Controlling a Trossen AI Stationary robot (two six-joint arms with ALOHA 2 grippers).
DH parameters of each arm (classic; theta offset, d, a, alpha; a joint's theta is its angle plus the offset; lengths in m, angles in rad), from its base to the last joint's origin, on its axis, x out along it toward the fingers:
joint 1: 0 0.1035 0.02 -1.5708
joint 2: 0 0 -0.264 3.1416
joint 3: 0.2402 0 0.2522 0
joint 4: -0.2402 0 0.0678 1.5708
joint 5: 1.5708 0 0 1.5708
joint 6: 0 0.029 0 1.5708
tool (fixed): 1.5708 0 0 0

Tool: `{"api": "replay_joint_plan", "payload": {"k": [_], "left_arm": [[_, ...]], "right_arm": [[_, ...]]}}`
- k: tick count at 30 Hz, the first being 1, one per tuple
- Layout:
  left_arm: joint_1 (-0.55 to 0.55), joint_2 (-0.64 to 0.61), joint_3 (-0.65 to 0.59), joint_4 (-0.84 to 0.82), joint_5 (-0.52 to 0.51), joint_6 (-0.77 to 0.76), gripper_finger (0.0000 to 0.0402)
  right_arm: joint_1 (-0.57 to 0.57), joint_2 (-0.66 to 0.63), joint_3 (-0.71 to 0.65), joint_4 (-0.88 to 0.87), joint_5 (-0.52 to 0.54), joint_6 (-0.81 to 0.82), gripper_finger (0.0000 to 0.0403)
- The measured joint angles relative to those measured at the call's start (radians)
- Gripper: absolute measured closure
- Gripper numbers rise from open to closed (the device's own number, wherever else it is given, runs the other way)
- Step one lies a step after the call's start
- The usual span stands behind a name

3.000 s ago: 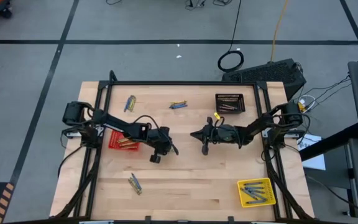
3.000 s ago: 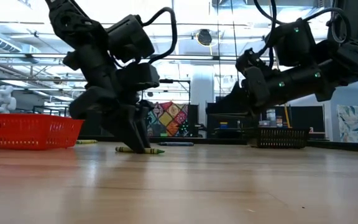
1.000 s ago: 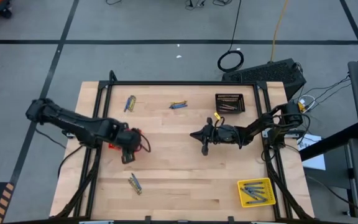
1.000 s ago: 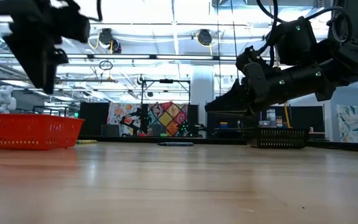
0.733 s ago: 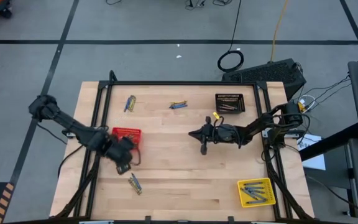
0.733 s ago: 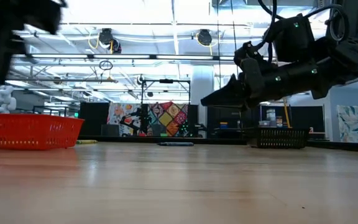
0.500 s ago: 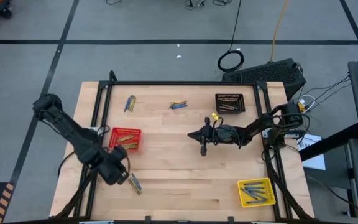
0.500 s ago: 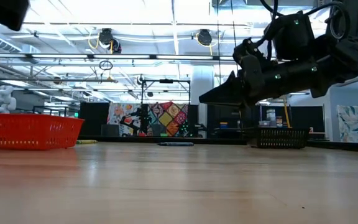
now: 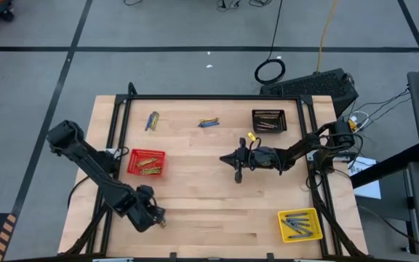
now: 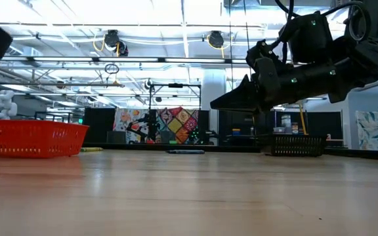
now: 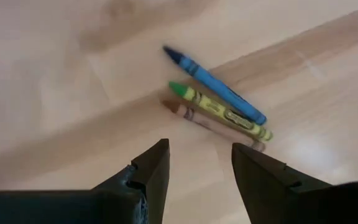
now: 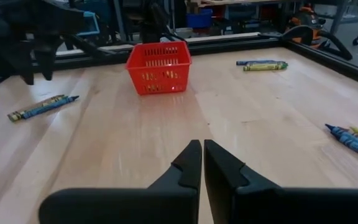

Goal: Sort crayons
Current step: Put the blue crayon into the yellow bin

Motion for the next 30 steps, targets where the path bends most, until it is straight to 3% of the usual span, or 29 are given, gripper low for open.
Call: {"api": "replay_joint_plan", "payload": {"k": [10,30], "left_arm": [[0.012,0.072,0.000,0.025,-0.005,-0.231,0.0226],[0.036,0.101,0.000,-0.058,0.022,-0.227,0.0226]], "right_arm": [[0.020,0.000,0.000,-0.018,0.001,0.000,0.0397],[0.020,0.000,0.000,-0.049,0.004,0.000,0.0397]]}}
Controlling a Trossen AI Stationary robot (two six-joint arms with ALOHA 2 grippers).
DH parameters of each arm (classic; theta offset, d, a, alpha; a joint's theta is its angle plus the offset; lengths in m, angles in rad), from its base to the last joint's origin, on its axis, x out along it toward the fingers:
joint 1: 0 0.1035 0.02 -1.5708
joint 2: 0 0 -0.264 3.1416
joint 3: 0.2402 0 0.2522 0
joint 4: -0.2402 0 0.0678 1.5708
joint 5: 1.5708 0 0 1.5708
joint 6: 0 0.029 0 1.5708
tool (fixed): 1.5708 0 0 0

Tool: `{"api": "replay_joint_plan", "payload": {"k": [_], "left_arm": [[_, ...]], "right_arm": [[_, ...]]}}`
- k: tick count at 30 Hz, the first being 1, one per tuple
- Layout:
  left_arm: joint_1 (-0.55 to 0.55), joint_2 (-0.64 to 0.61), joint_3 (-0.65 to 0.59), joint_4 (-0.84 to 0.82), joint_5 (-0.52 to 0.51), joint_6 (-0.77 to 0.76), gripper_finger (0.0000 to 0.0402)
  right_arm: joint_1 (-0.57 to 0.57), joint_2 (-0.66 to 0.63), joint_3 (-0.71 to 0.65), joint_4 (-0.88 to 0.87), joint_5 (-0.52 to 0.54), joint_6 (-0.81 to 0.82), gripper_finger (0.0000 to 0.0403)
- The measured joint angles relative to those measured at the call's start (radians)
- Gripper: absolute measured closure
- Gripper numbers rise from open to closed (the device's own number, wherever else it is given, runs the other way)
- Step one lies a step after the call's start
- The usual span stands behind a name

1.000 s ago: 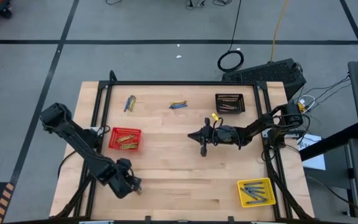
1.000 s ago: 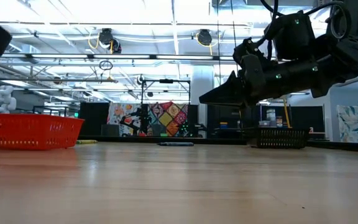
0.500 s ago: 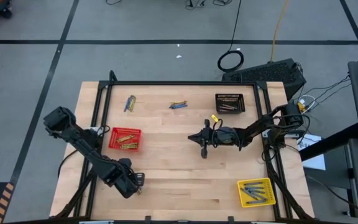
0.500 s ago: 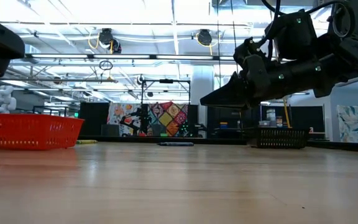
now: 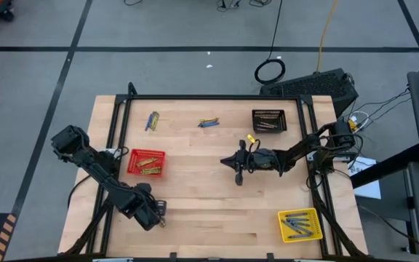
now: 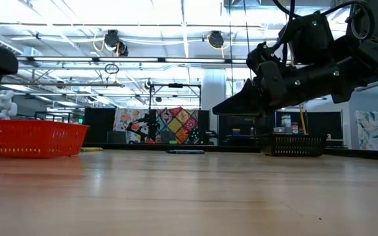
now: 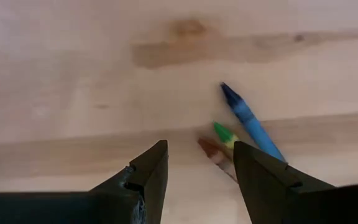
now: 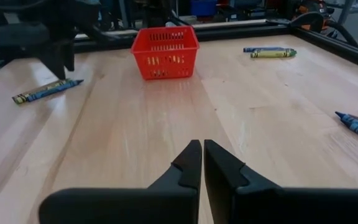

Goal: Sort crayons
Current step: Put the blue crayon into the yellow bin

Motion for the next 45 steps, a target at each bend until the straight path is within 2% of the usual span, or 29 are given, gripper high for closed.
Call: {"api": "replay_joint_plan", "payload": {"k": [12,16,24,27,29,33,37,40,45], "left_arm": [[-0.004,-0.022,0.004,-0.099,0.055,0.074,0.0226],[-0.010,-0.028,0.027,-0.074,0.033,0.165,0.0226],[0.016,-0.028,0.027,-0.035,-0.020,0.176,0.0226],[0.026,-0.028,0.027,-0.032,-0.065,0.187,0.0226],[0.033,-0.028,0.027,-0.033,-0.092,0.215,0.0226],[0.056,-0.028,0.027,-0.046,-0.115,0.279,0.0226],[0.077,-0.028,0.027,-0.049,-0.194,0.340,0.0226],[0.101,-0.028,0.027,-0.013,-0.259,0.418,0.0226],[0.156,-0.028,0.027,0.060,-0.396,0.618,0.0226]], "right_arm": [[0.005,0.000,0.000,-0.016,0.000,0.000,0.0397],[0.005,0.000,0.000,-0.016,0.000,0.000,0.0397],[0.007,-0.012,-0.001,-0.068,0.001,0.000,0.0397],[0.008,-0.102,-0.006,-0.223,0.002,0.006,0.0397],[0.012,-0.196,-0.006,-0.390,0.004,0.008,0.0397],[0.038,-0.363,-0.006,-0.606,0.013,0.007,0.0397],[0.072,-0.507,-0.006,-0.749,0.143,0.008,0.0397],[0.087,-0.593,-0.006,-0.782,0.241,0.015,0.0397],[0.081,-0.656,-0.006,-0.737,0.240,0.029,0.0397]]}}
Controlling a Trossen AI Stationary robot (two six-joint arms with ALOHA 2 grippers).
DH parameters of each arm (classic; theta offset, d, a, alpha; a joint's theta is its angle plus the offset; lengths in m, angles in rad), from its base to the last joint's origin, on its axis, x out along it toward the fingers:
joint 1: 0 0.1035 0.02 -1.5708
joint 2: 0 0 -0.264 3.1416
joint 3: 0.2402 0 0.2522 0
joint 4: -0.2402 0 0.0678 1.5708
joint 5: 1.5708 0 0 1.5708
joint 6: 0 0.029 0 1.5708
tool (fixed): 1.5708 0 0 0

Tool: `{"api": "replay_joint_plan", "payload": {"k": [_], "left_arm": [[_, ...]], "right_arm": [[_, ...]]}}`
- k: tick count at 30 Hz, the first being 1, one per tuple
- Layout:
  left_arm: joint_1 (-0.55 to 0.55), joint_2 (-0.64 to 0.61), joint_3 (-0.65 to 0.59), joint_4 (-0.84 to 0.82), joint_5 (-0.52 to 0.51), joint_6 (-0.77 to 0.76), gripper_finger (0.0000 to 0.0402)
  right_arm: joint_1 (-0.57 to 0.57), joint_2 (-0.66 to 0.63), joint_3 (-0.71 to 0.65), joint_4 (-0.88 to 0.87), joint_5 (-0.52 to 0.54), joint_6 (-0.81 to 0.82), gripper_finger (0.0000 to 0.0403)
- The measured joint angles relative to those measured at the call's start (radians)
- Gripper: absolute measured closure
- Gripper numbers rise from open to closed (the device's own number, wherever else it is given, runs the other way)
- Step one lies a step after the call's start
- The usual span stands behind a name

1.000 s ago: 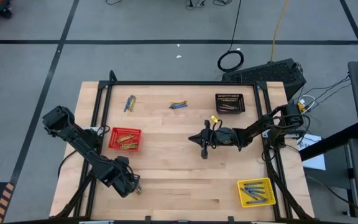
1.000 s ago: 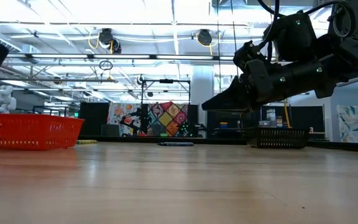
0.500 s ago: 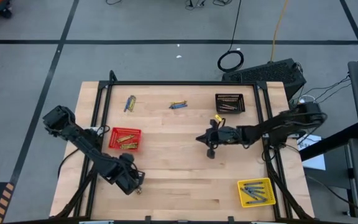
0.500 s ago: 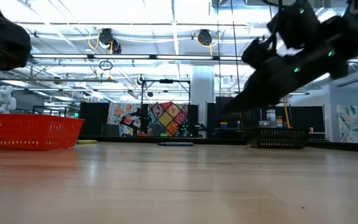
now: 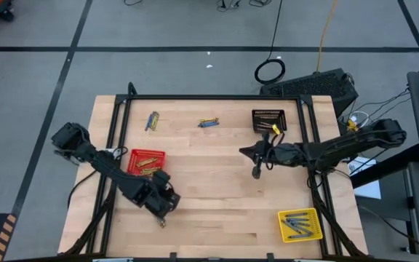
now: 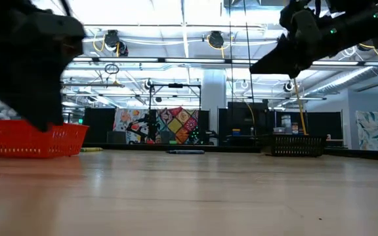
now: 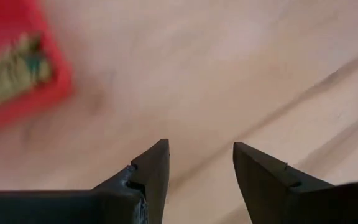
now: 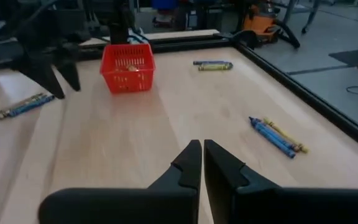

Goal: Sort crayons
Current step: Put the blue crayon into the yellow bin

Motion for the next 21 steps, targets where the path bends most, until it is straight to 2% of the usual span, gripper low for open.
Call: {"api": "replay_joint_plan", "payload": {"k": [4,8,10,14,19,21], "left_arm": [[0.087,0.000,-0.001,0.028,-0.038,0.148,0.0226],[0.201,0.000,-0.001,0.155,0.046,0.432,0.0226],[0.254,0.000,0.000,0.224,0.080,0.570,0.0226],[0.327,-0.021,0.043,0.214,0.137,0.744,0.0226],[0.336,-0.094,0.074,0.126,0.143,0.871,0.0226],[0.325,-0.130,0.074,0.057,0.120,0.891,0.0226]], "right_arm": [[-0.012,0.043,0.000,0.052,-0.021,-0.004,0.0396],[-0.124,0.150,0.031,0.124,-0.279,-0.051,0.0389],[-0.199,0.222,0.092,0.097,-0.360,-0.047,0.0384],[-0.323,0.377,0.270,-0.090,-0.387,-0.143,0.0370],[-0.464,0.592,0.546,-0.339,-0.568,-0.279,0.0348],[-0.504,0.686,0.645,-0.415,-0.584,-0.343,0.0342]]}}
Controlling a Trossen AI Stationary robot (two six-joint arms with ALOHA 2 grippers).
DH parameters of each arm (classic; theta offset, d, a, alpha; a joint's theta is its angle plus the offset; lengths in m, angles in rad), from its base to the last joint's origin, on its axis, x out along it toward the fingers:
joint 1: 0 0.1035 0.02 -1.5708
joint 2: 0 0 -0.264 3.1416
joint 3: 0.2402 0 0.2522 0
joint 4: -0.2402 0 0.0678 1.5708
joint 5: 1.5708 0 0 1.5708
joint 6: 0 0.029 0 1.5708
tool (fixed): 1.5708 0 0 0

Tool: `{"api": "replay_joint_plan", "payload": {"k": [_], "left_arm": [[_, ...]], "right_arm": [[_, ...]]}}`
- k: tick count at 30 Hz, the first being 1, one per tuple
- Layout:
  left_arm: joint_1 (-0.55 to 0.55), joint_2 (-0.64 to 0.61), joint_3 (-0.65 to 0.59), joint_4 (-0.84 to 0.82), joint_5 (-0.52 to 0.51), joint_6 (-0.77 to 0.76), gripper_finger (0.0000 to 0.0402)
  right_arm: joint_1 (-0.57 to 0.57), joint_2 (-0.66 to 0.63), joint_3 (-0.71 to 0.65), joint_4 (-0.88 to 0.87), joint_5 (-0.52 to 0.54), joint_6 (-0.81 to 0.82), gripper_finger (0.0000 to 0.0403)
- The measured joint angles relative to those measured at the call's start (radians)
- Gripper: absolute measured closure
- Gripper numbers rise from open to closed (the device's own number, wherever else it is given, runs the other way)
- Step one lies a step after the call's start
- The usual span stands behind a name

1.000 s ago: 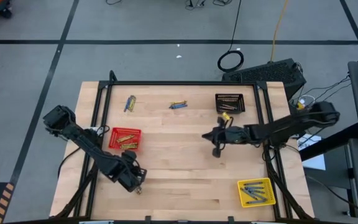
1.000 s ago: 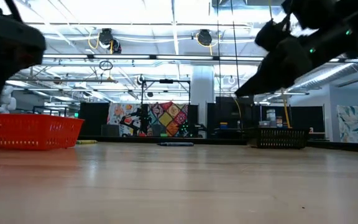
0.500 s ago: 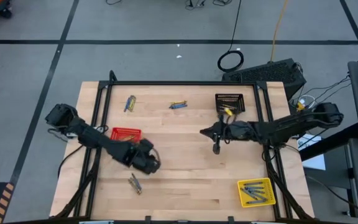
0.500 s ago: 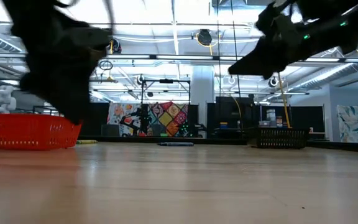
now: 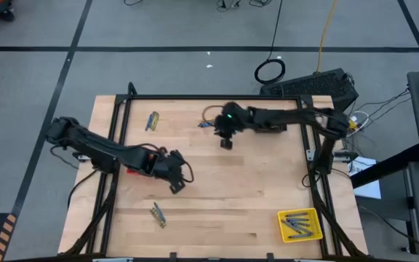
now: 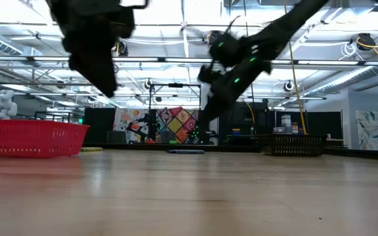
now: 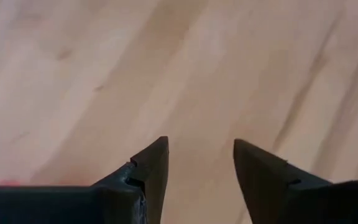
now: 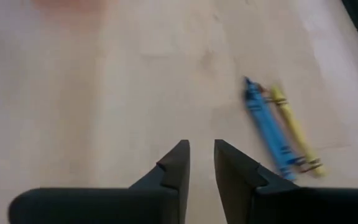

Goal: Sort crayons
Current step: Put the blue crayon into the yellow bin

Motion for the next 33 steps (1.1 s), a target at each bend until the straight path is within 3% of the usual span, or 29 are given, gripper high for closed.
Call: {"api": "replay_joint_plan", "payload": {"k": [5,11,18,33], "left_arm": [[-0.066,-0.059,-0.001,-0.184,-0.126,-0.028,0.0226],[-0.164,-0.070,-0.001,-0.246,-0.251,-0.058,0.0226],[-0.221,-0.070,-0.019,-0.252,-0.353,-0.108,0.0226],[-0.228,-0.070,-0.019,-0.247,-0.377,-0.134,0.0226]], "right_arm": [[-0.075,0.176,0.214,-0.132,0.010,-0.140,0.0338],[-0.135,0.285,0.342,-0.217,0.009,-0.183,0.0359],[-0.146,0.323,0.351,-0.221,0.008,-0.184,0.0399],[-0.098,0.312,0.350,-0.317,0.010,-0.184,0.0403]]}}
